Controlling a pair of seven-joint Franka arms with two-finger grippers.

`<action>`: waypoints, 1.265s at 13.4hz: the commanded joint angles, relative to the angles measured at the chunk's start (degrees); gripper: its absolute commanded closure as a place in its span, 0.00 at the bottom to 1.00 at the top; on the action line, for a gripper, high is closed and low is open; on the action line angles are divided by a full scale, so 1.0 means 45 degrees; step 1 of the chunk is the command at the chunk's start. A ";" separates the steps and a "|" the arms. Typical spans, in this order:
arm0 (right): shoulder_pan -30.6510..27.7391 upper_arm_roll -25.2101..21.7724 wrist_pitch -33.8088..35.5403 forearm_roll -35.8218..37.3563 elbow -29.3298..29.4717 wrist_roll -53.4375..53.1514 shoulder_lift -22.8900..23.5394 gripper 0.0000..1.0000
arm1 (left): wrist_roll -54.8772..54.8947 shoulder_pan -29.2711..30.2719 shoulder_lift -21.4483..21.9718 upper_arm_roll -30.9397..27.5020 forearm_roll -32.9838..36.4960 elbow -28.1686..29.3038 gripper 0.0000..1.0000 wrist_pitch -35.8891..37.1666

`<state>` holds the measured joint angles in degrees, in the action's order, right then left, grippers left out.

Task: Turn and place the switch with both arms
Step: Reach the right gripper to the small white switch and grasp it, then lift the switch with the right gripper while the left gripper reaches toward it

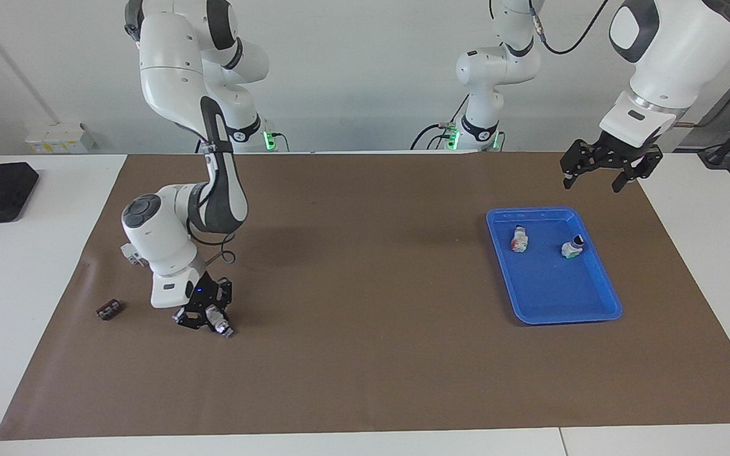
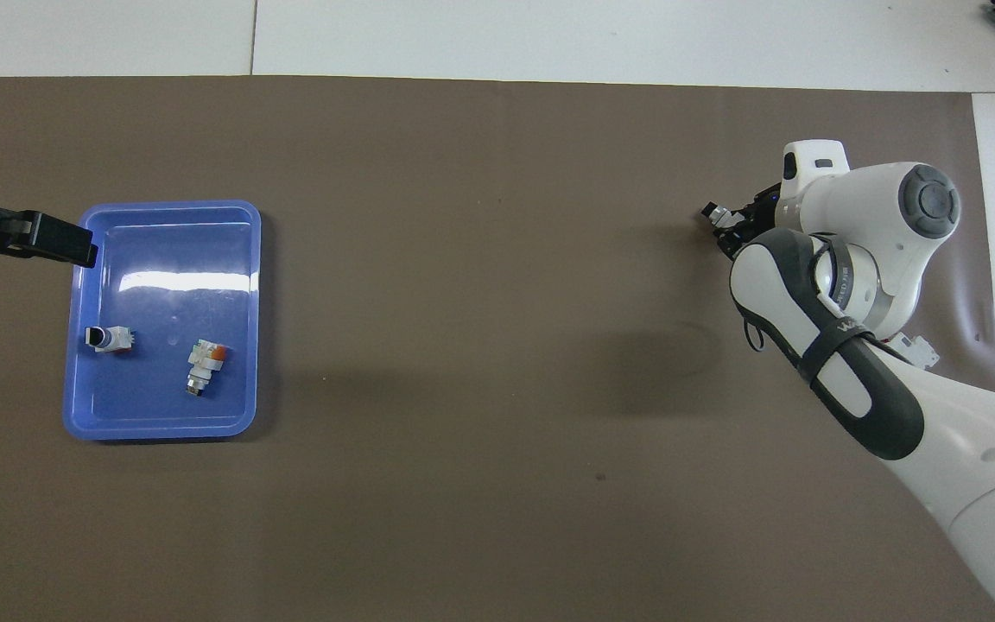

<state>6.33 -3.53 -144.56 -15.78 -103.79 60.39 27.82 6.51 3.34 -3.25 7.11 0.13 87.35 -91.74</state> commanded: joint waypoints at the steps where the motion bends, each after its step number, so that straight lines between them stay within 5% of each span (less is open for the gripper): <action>1: 0.0019 0.0315 0.1163 -0.0225 0.0700 0.1539 -0.0457 1.00 | 0.0019 0.0019 0.0351 0.0002 0.0205 0.0393 0.00 0.0016; 4: -0.0155 0.1618 0.1928 -0.0710 0.0720 0.3663 -0.1278 1.00 | 0.0019 0.0019 0.0351 0.0002 0.0205 0.0393 0.00 0.0016; 8: 0.0582 0.2679 0.3393 -0.4185 0.0700 0.3417 -0.2899 1.00 | 0.0019 0.0039 0.0351 0.0002 0.0205 0.0393 0.00 0.0016; 17: 0.2791 0.3168 0.2379 -0.4483 0.0798 -0.0349 -0.5263 1.00 | -0.0040 -0.0196 0.0526 0.0119 -0.0494 0.0666 0.00 -0.0160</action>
<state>18.45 10.74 -133.14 -34.75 -99.27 61.46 6.35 6.50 3.12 -2.91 7.87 -0.43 87.51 -91.69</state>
